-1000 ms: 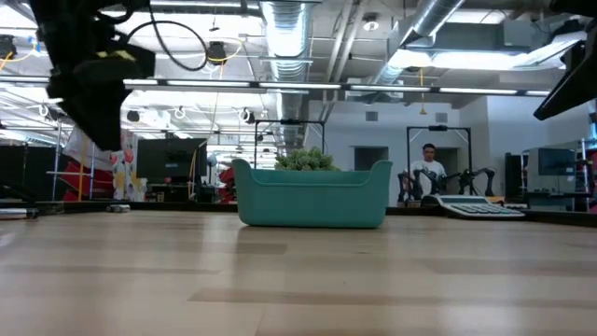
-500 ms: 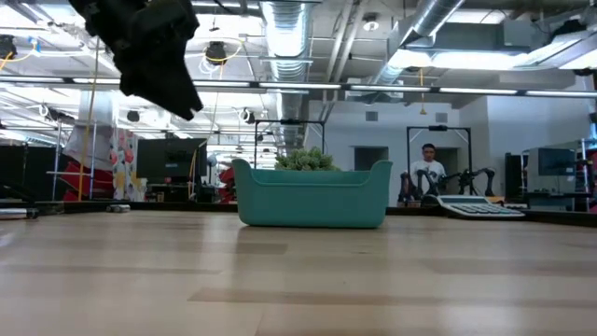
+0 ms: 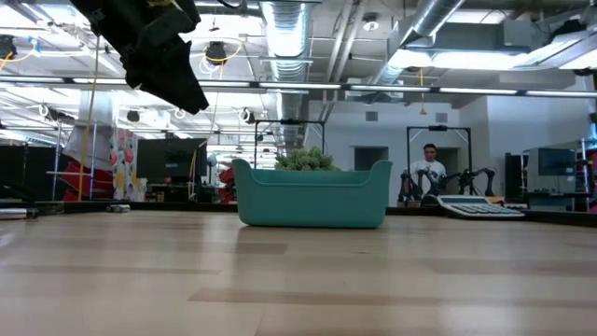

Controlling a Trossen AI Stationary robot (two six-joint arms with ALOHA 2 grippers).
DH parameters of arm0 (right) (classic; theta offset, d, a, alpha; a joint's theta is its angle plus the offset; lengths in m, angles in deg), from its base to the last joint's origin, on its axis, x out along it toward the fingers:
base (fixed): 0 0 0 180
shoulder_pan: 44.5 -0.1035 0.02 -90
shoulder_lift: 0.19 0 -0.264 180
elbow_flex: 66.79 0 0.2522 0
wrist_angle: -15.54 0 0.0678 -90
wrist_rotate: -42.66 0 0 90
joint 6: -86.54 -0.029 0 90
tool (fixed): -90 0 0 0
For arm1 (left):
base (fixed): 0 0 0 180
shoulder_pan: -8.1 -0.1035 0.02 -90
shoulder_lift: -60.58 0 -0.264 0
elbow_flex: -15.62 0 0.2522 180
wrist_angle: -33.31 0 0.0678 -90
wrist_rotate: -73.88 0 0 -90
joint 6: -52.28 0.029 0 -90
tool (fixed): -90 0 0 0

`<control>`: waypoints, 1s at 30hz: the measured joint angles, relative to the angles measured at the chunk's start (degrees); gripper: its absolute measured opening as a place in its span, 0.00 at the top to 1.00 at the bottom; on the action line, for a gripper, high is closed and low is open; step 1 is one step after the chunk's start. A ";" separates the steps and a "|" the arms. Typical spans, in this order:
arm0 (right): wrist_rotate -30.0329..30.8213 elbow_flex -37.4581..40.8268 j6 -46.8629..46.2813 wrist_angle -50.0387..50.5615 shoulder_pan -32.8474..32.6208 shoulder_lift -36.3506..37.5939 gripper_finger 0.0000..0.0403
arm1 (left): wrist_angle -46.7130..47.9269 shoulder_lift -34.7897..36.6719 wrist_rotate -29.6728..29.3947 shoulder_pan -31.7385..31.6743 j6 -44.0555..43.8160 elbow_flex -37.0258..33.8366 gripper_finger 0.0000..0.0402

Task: Sort batteries
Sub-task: Put the black battery into the green bin

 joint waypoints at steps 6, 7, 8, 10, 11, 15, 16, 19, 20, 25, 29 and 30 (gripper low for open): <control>-0.02 -0.02 0.80 -7.72 -0.75 -7.49 0.44 | 0.51 0.00 -2.20 0.00 2.27 0.00 0.51; -0.06 -0.02 0.97 -7.90 -0.73 -8.45 0.44 | 0.51 0.00 -2.42 0.00 2.56 0.00 0.51; -0.07 -0.02 1.27 -7.91 -0.73 -9.24 0.44 | 0.51 0.00 -2.50 0.00 2.78 0.00 0.51; -0.07 -0.02 1.82 -7.85 -0.73 -10.31 0.44 | 0.51 0.00 -2.61 0.00 2.92 0.00 0.51; -0.07 -0.05 2.00 -7.72 -0.73 -10.77 0.44 | 0.51 0.00 -2.61 0.00 2.91 0.00 0.51; -0.15 -0.09 1.49 -6.96 -0.72 -12.68 0.44 | 0.49 0.00 -2.60 0.00 2.90 0.00 0.51; -0.18 -0.11 1.32 -6.90 -0.75 -13.34 0.44 | 0.51 0.00 -2.62 0.00 2.90 0.00 0.51; -0.26 -0.11 1.37 -6.45 -0.75 -15.09 0.44 | 0.46 0.00 -2.63 0.00 2.88 0.00 0.51; -0.26 -0.11 1.37 -6.26 -0.75 -15.59 0.44 | 0.48 0.00 -2.63 0.00 2.87 0.00 0.51; -0.67 -0.11 1.38 -5.36 -0.75 -16.73 0.44 | 0.46 0.00 -2.62 0.00 2.68 0.00 0.51; -2.79 -0.10 4.52 -5.72 -0.62 -16.63 0.44 | 0.44 0.00 -2.61 0.00 2.41 0.00 0.51; -3.46 -0.22 6.22 -6.08 -0.62 -16.63 0.44 | 0.44 0.00 -2.62 0.00 2.33 0.00 0.51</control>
